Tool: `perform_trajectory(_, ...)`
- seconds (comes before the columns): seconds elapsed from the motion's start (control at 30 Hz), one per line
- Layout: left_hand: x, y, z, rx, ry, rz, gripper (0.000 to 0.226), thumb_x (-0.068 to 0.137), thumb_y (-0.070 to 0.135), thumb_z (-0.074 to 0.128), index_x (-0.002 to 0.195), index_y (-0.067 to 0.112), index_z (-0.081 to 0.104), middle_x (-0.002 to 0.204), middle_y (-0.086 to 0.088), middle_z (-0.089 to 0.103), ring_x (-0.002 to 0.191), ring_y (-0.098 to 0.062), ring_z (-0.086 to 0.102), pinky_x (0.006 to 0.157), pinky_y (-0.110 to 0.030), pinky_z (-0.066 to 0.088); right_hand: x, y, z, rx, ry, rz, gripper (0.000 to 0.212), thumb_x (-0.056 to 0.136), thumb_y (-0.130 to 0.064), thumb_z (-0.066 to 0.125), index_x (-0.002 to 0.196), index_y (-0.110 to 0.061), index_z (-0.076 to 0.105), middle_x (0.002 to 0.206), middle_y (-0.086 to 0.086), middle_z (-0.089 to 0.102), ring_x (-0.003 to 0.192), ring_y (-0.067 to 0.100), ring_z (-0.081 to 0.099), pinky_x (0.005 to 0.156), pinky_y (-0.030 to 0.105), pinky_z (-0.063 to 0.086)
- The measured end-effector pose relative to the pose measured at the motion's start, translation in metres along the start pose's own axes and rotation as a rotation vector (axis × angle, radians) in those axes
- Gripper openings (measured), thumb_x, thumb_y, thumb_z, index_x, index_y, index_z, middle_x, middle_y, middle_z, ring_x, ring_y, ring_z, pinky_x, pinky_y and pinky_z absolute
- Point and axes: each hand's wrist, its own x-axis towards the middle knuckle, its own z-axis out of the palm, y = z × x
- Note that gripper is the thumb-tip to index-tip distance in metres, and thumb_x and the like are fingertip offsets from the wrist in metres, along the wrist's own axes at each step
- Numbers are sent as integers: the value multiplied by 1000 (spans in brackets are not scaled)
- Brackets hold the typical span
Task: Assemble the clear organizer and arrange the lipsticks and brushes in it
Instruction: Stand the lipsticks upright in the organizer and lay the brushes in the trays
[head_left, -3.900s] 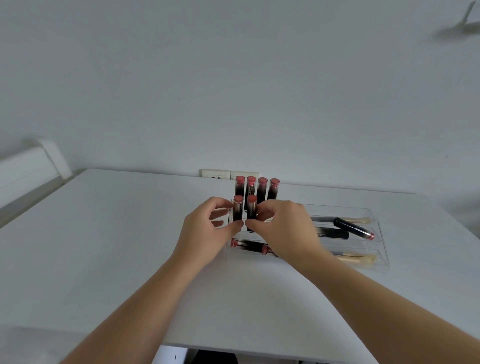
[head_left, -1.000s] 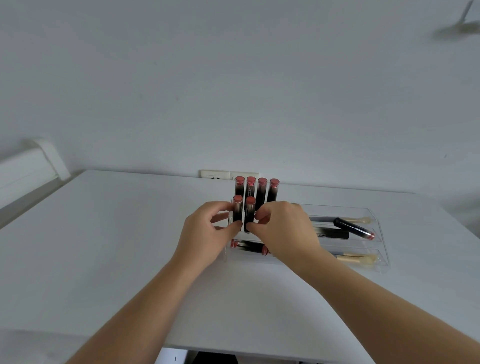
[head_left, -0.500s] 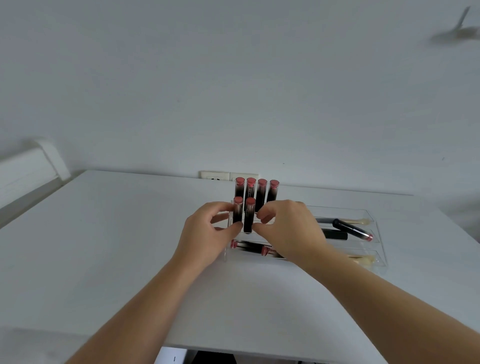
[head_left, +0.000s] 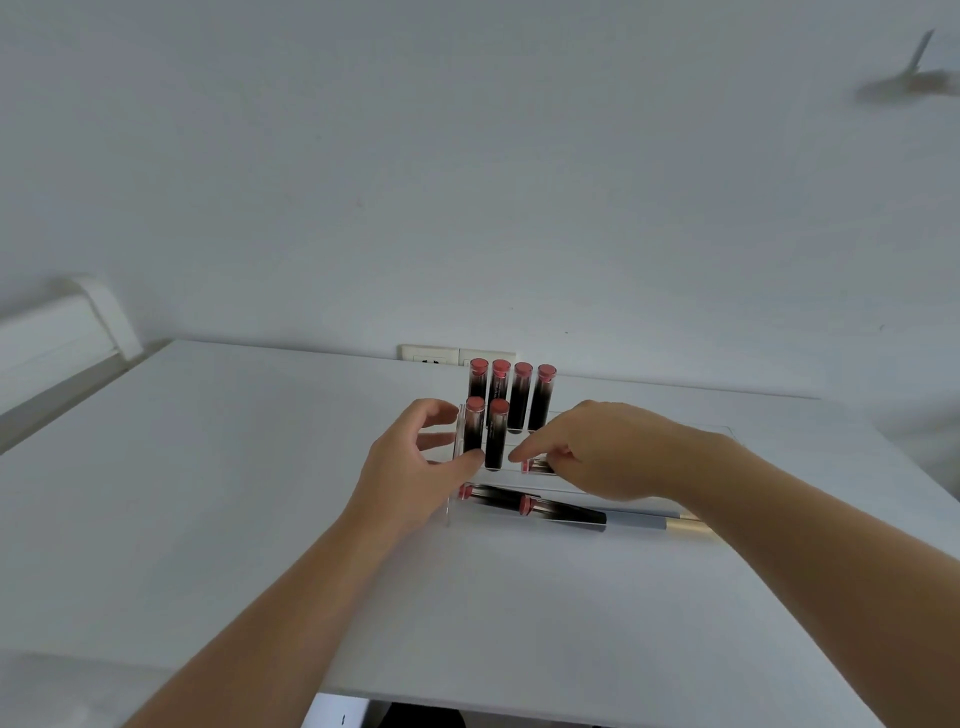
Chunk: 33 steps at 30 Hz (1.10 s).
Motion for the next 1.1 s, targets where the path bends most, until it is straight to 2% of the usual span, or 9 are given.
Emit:
perform_trajectory(0.1, 0, 0, 0, 1, -5, -8, 42, 79, 33, 81, 115, 35, 60, 116, 26, 65, 103, 13, 61, 66, -5, 50, 3, 1, 1, -31, -9, -26, 41, 104, -30, 40, 131, -56, 56, 124, -25, 63, 120, 8, 50, 91, 29, 38)
perform_trajectory(0.17, 0, 0, -1, 7, -2, -14, 42, 79, 34, 81, 115, 36, 61, 115, 26, 65, 103, 11, 61, 67, -7, 50, 2, 4, -1, -32, 21, -35, 35, 103, -36, 46, 131, -54, 56, 94, -34, 56, 101, 0, 46, 82, 25, 34)
perform_trajectory(0.23, -1, -1, -1, 14, -2, -17, 42, 79, 35, 81, 115, 36, 60, 115, 27, 65, 103, 11, 61, 70, -9, 49, 0, 10, -5, -33, 58, -36, 31, 100, -39, 52, 127, -51, 59, 78, -28, 49, 82, -6, 44, 70, 19, 32)
perform_trajectory(0.53, -1, 0, -1, 3, -9, -29, 38, 78, 36, 80, 110, 39, 61, 112, 29, 65, 98, 16, 61, 73, -13, 50, -21, 40, -23, -120, -27, 50, 21, 96, -37, 56, 111, -43, 69, 79, -24, 50, 74, -30, 43, 43, 2, 37)
perform_trajectory(0.6, -2, 0, -1, 11, -10, -28, 39, 78, 37, 81, 111, 39, 61, 112, 28, 65, 98, 17, 61, 73, -12, 50, -23, 43, -22, -146, -34, 48, 24, 97, -41, 55, 117, -41, 68, 78, -30, 46, 83, -15, 48, 43, 7, 37)
perform_trajectory(0.67, -2, 0, -1, 26, -9, -26, 40, 78, 39, 81, 112, 39, 61, 113, 28, 65, 99, 18, 60, 72, -11, 49, -22, 45, -19, -186, -30, 49, 26, 96, -46, 54, 119, -42, 67, 77, -34, 43, 89, -6, 44, 55, 8, 26)
perform_trajectory(0.77, -2, 0, -1, 51, -3, -17, 41, 77, 41, 81, 112, 39, 60, 113, 29, 64, 97, 18, 60, 70, -12, 49, -22, 49, -17, -199, -9, 64, 22, 92, -50, 57, 108, -44, 70, 78, -31, 47, 75, -11, 45, 56, 13, 26)
perform_trajectory(0.97, -3, 5, -4, 92, 139, 13, 41, 79, 39, 81, 113, 35, 60, 107, 18, 62, 87, -5, 59, 69, -19, 46, -25, 49, -12, -165, 49, 59, 17, 89, -48, 64, 103, -43, 73, 76, -26, 49, 77, -4, 48, 60, 17, 31)
perform_trajectory(1.1, -15, 27, -11, 150, 319, 311, 25, 80, 35, 75, 96, 24, 60, 87, 8, 53, 71, -8, 47, 63, -12, 37, -31, 50, -13, -50, 84, 61, 7, 87, -47, 68, 93, -43, 71, 72, -21, 54, 68, -6, 50, 58, 19, 33)
